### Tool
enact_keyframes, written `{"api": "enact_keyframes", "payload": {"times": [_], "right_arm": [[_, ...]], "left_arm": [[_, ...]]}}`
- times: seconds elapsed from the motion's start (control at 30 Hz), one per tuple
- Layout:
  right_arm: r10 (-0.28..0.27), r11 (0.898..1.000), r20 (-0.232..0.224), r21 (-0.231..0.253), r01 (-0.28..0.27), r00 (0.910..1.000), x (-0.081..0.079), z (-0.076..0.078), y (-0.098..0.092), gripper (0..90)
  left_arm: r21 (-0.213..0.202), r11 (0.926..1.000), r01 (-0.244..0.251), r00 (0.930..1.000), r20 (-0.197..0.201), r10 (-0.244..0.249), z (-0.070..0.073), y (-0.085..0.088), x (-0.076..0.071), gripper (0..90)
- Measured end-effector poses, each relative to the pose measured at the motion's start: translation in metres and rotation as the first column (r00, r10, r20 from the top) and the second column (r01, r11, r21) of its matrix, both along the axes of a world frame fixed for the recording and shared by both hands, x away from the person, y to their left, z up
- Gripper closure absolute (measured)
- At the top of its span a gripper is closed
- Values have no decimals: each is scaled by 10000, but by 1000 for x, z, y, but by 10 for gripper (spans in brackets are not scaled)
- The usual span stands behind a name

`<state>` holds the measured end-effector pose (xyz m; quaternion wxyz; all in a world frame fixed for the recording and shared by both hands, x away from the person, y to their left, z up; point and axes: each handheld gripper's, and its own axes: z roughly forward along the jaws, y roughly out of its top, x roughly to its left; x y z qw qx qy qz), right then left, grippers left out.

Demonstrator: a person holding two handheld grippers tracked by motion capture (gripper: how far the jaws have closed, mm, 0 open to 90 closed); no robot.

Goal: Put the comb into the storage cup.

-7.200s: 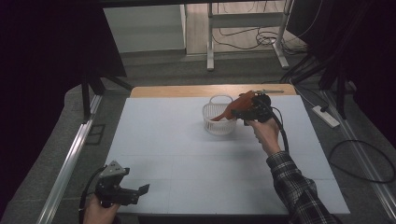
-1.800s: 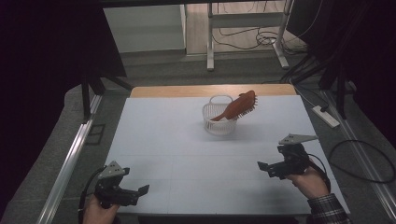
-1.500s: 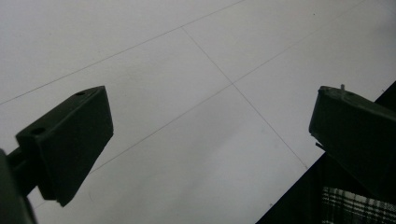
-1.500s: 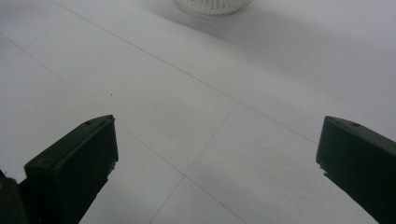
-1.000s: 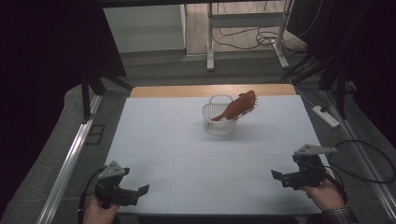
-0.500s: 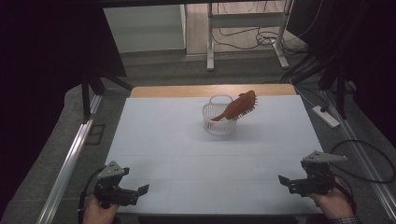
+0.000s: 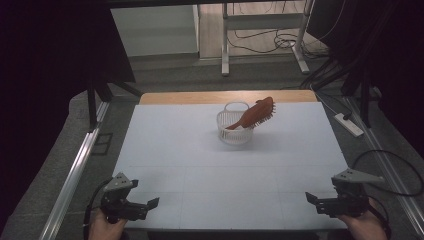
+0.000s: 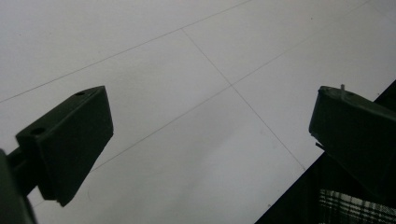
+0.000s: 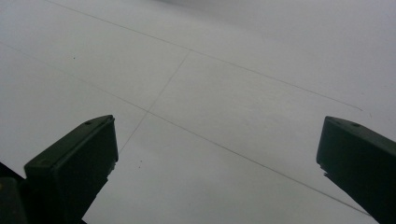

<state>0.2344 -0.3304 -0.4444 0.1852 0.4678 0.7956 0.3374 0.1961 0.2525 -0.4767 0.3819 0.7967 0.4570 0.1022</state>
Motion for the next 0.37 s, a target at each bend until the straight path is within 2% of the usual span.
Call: {"api": "enact_keyframes", "payload": {"times": [0.37], "right_arm": [[-166,9996,86,-240,168,9998,-8,1,-4,0]], "left_arm": [[-30,10000,-25,10000,-6,25,0,0,0,6]]}}
